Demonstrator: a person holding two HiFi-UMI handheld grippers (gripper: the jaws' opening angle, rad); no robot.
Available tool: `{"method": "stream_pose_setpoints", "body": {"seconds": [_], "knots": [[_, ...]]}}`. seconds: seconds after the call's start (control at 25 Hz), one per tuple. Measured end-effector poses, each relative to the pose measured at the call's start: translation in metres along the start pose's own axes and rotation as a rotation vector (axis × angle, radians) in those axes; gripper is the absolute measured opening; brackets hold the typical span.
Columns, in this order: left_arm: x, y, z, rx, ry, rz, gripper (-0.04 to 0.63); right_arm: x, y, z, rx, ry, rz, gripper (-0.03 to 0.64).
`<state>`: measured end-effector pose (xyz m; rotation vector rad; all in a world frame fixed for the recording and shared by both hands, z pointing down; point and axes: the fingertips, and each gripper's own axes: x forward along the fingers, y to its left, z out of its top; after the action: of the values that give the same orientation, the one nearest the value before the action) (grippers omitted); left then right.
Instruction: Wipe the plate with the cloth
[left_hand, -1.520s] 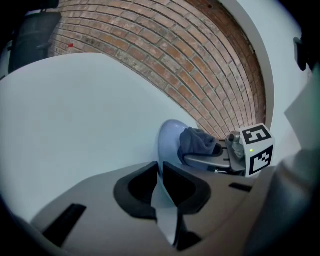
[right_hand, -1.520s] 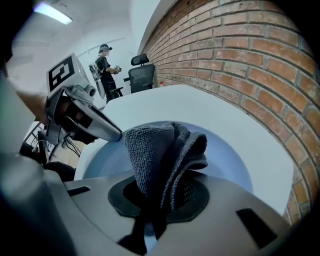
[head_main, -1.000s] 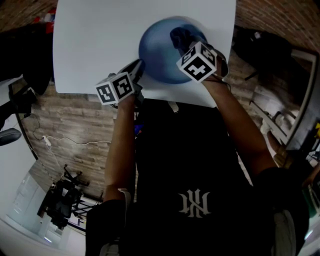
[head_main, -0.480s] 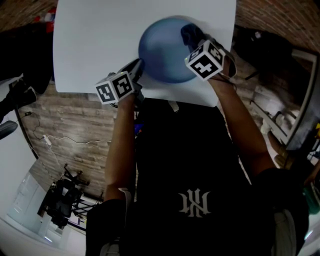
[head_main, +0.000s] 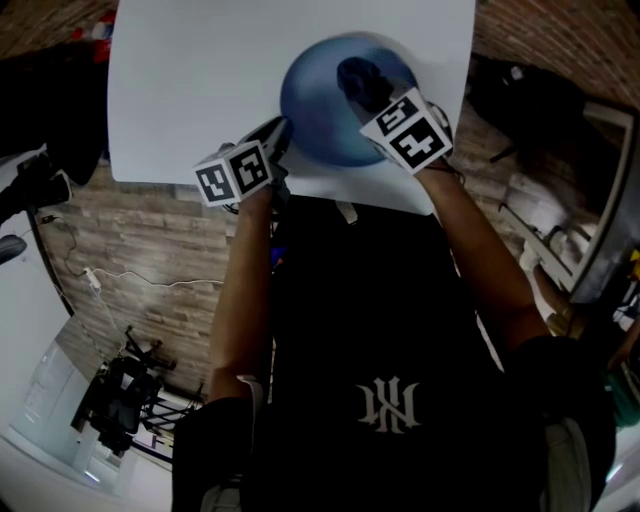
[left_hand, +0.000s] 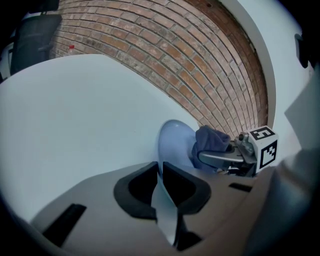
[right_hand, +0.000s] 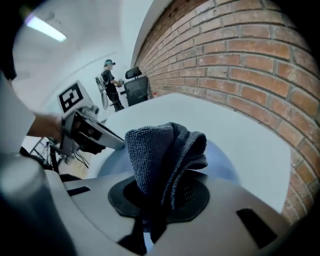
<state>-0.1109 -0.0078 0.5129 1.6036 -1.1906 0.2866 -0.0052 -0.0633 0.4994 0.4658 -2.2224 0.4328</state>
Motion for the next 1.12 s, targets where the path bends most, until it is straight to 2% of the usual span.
{"method": "stream_pose_setpoints", "body": {"seconds": [0.24,0.4,0.52,0.92,1.12], "knots": [[0.000,0.000,0.001,-0.004,-0.002,0.001,0.038,0.038,0.074,0.019,0.002,-0.012,0.219,0.072],[0.000,0.001,0.000,-0.008,-0.006,0.002,0.037,0.059,0.094,0.018,0.048,0.020,0.291,0.072],[0.000,0.001,0.001,-0.011,-0.008,0.004,0.037,0.064,0.095,0.016,0.043,0.040,0.285,0.072],[0.001,0.001,0.002,-0.014,-0.007,-0.006,0.035,0.054,0.085,0.005,-0.111,0.077,0.220,0.072],[0.000,0.001,0.002,-0.010,0.003,-0.008,0.035,0.041,0.072,-0.010,-0.119,0.120,0.173,0.072]]}}
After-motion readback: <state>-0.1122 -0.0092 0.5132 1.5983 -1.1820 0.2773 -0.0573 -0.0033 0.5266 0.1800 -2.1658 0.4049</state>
